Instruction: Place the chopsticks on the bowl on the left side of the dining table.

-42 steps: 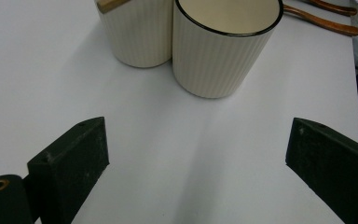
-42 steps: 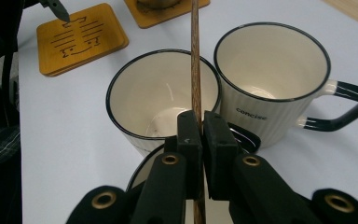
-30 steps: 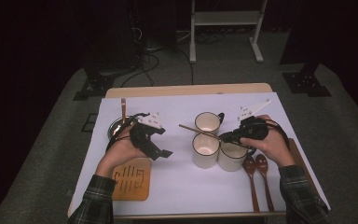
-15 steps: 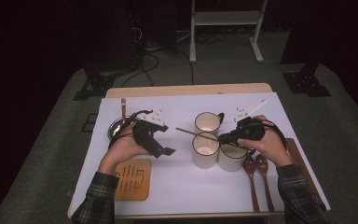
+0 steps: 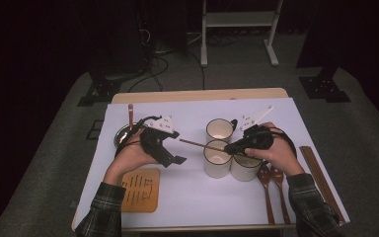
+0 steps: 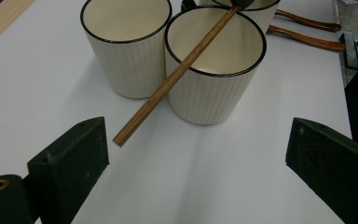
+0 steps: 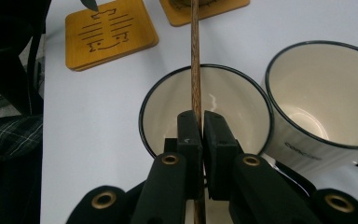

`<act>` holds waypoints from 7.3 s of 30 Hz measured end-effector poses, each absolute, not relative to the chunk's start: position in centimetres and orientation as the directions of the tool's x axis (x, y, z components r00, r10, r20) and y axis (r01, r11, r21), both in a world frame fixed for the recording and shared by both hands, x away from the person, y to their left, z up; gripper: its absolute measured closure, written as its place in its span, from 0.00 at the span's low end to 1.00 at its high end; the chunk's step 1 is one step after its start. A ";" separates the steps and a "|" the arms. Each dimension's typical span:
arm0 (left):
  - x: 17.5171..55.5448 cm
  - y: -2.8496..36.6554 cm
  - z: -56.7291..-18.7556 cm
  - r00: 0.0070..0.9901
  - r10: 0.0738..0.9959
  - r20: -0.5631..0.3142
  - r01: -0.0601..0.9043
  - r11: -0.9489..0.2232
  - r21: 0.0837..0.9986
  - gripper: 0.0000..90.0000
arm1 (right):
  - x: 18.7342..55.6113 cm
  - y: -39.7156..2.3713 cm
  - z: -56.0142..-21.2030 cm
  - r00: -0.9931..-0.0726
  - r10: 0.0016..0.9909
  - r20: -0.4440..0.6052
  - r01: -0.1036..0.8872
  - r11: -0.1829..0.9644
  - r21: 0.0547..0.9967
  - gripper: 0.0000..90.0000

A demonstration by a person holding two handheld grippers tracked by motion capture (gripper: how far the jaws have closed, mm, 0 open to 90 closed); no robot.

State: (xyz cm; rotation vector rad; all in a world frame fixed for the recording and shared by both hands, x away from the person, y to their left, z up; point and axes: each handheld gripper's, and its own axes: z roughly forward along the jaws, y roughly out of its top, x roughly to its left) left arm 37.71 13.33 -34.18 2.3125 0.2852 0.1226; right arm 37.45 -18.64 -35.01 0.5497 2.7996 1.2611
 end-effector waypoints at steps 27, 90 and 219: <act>37.3 11.4 -34.6 0.983 0.182 -0.013 0.134 -0.675 0.726 0.06 | 37.3 -16.4 -34.6 -0.963 0.243 0.120 0.253 0.645 0.721 0.95; 36.9 9.7 -34.8 0.990 0.133 -0.056 0.133 -0.685 0.716 0.63 | 37.8 -12.1 -32.6 -0.984 0.132 0.116 0.175 0.702 0.690 0.95; 37.8 10.5 -35.2 0.979 0.192 -0.072 0.192 -0.731 0.654 0.95 | 38.8 -23.0 -33.5 -0.896 0.442 0.052 0.296 0.503 0.812 0.40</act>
